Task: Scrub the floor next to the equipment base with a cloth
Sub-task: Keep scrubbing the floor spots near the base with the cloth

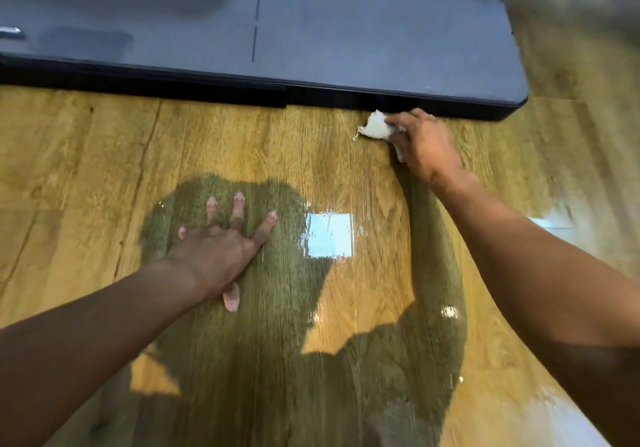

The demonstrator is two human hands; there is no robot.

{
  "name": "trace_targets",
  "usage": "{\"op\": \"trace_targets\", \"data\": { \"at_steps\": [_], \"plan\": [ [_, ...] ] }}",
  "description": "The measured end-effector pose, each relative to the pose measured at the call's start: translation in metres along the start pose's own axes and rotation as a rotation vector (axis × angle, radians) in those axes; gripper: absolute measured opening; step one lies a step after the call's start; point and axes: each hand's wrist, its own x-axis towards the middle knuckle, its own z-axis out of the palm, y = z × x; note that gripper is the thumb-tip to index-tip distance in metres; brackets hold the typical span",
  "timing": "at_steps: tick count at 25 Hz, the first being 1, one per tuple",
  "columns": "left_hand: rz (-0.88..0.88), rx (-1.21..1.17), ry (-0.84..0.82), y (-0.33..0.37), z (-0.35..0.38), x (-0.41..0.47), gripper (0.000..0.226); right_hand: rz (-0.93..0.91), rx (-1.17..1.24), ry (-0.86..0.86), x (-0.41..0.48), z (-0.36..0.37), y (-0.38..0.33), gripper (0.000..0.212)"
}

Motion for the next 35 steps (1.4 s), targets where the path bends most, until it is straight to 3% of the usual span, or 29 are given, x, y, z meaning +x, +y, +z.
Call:
{"op": "trace_targets", "data": {
  "at_steps": [2, 7, 11, 13, 18, 22, 24, 28, 30, 35],
  "plan": [
    [-0.002, -0.005, 0.013, -0.001, 0.001, -0.001, 0.139, 0.036, 0.022, -0.006, -0.023, -0.001, -0.008, 0.030],
    [0.003, -0.053, 0.035, -0.003, 0.005, -0.001, 0.138, -0.168, 0.066, -0.066, -0.130, 0.002, -0.017, 0.026],
    [-0.011, -0.060, 0.017, -0.003, 0.002, 0.001, 0.139, 0.030, 0.073, -0.015, -0.089, -0.003, -0.017, 0.028],
    [-0.008, -0.039, 0.018, -0.003, 0.000, -0.001, 0.139, 0.058, 0.078, -0.012, -0.114, -0.002, -0.031, 0.027],
    [-0.020, 0.020, 0.053, 0.002, 0.000, 0.000, 0.140, -0.178, 0.141, -0.182, -0.244, -0.016, -0.050, 0.023],
    [-0.011, 0.053, 0.092, -0.002, 0.003, -0.006, 0.138, 0.070, 0.115, -0.100, -0.209, -0.016, -0.041, 0.025],
    [-0.015, 0.088, 0.098, 0.000, 0.003, -0.012, 0.133, 0.099, 0.110, -0.077, -0.226, -0.018, -0.052, 0.023],
    [-0.057, 0.074, 0.079, 0.007, 0.001, -0.020, 0.126, -0.138, 0.140, -0.190, -0.320, -0.027, -0.066, 0.023],
    [-0.081, 0.037, 0.075, 0.018, 0.001, -0.019, 0.123, -0.185, 0.115, -0.221, -0.305, -0.028, -0.049, 0.024],
    [-0.122, -0.024, 0.063, 0.044, -0.001, -0.019, 0.115, 0.054, 0.138, -0.129, -0.245, -0.017, -0.023, 0.027]
  ]
}}
